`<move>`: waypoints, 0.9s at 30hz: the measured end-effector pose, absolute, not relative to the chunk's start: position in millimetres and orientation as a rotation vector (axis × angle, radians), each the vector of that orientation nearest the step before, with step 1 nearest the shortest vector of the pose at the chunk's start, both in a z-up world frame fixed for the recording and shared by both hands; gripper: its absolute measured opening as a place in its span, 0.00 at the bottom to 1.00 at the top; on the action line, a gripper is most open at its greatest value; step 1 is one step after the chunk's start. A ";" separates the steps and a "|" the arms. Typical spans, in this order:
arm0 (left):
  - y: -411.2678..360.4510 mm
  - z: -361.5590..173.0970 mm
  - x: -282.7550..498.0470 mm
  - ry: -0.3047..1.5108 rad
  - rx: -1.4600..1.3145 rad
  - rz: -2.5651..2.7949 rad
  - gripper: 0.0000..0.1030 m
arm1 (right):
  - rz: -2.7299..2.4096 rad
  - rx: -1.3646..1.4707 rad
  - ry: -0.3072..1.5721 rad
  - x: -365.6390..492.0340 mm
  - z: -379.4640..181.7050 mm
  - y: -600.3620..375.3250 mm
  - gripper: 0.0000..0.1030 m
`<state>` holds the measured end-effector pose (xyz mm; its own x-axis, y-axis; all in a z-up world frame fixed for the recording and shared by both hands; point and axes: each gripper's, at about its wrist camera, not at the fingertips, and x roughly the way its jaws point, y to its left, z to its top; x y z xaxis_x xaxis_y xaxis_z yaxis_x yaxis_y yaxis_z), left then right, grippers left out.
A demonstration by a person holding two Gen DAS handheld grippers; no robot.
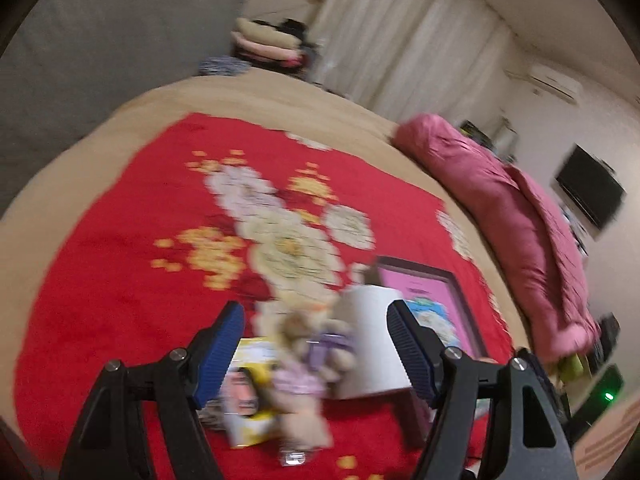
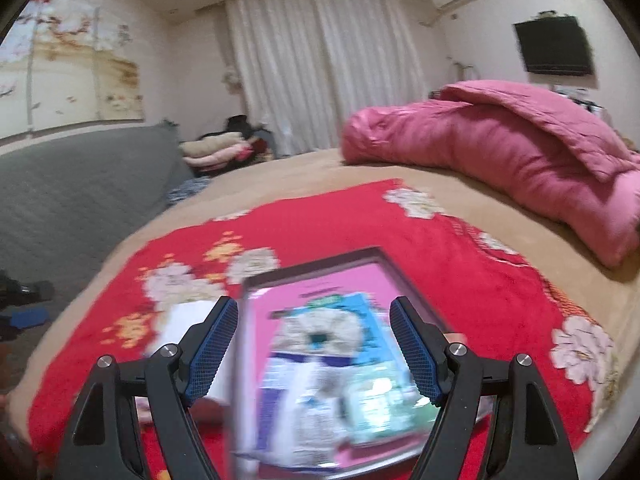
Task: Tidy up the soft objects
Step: 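Move both tools back toward the leopard-print scrunchie and plush bear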
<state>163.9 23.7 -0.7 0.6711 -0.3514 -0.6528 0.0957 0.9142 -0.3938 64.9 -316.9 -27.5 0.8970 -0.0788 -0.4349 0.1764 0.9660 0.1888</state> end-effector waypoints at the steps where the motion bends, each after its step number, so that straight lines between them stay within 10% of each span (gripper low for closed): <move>1: 35.0 -3.5 164.0 0.804 -0.353 -0.233 0.71 | -0.113 0.218 0.435 64.9 -24.8 -308.2 0.77; 27: 98.5 -104.3 164.2 1.020 -0.390 -0.095 0.71 | 0.341 0.066 0.828 97.8 -96.8 -126.9 0.77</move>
